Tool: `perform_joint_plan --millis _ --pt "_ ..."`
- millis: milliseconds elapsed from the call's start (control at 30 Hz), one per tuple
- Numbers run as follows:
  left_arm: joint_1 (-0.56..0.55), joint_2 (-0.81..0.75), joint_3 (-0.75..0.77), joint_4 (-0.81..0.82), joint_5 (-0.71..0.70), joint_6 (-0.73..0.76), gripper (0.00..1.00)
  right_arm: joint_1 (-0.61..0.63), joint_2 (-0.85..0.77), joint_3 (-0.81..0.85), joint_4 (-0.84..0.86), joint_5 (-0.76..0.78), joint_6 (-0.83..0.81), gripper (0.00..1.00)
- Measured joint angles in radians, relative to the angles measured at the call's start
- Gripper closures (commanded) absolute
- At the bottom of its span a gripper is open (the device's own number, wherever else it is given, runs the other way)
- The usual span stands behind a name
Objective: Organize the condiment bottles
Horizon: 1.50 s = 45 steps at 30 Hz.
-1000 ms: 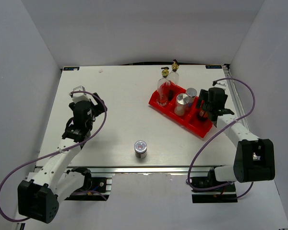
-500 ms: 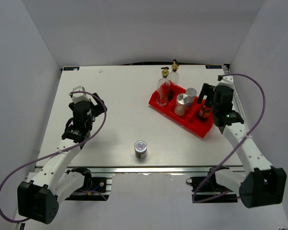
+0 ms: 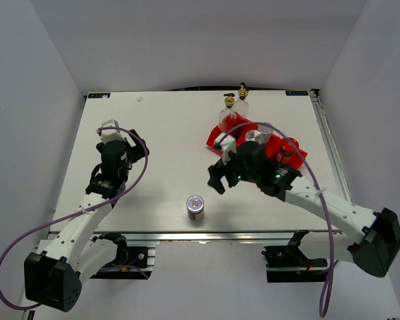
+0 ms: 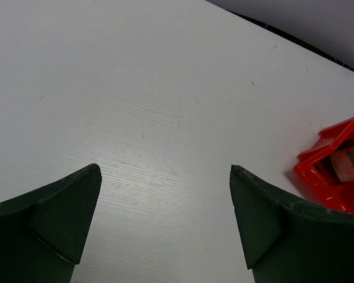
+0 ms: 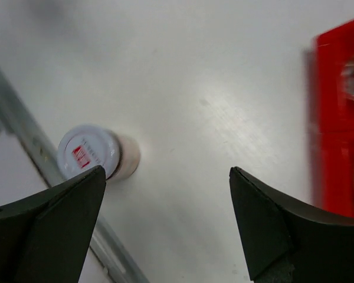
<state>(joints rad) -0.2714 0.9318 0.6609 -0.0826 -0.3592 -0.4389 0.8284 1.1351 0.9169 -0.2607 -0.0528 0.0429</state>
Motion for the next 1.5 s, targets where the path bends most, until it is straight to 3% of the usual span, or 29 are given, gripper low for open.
perform_joint_plan --millis 233,633,800,933,1000,1033,1067,1267,1500 --pt "0.000 0.000 0.000 0.000 0.005 0.000 0.02 0.181 0.159 0.000 -0.072 -0.094 -0.148 0.11" --pt "0.000 -0.002 0.000 0.000 0.008 0.000 0.02 0.248 0.352 0.056 -0.104 -0.139 -0.245 0.11" --pt "0.000 -0.003 0.000 0.000 0.008 0.001 0.02 0.260 0.441 0.097 -0.035 -0.124 -0.240 0.12" --pt "0.000 -0.004 0.000 -0.001 0.008 0.001 0.02 0.266 0.465 0.111 0.009 -0.120 -0.233 0.32" --pt "0.000 -0.004 0.000 -0.002 0.008 0.001 0.02 0.272 0.465 0.116 0.016 -0.092 -0.229 0.63" --pt "0.000 -0.004 0.000 -0.002 0.007 0.001 0.02 0.273 0.465 0.116 0.017 -0.090 -0.229 0.63" --pt "0.000 -0.005 0.000 -0.003 0.007 0.001 0.02 0.274 0.464 0.116 0.017 -0.077 -0.225 0.72" --pt "0.000 -0.006 0.000 -0.006 0.006 0.001 0.02 0.276 0.354 0.046 0.011 0.044 -0.180 0.79" --pt "0.000 -0.015 0.000 -0.011 0.002 0.002 0.02 0.171 0.036 -0.051 -0.051 0.236 -0.060 0.82"
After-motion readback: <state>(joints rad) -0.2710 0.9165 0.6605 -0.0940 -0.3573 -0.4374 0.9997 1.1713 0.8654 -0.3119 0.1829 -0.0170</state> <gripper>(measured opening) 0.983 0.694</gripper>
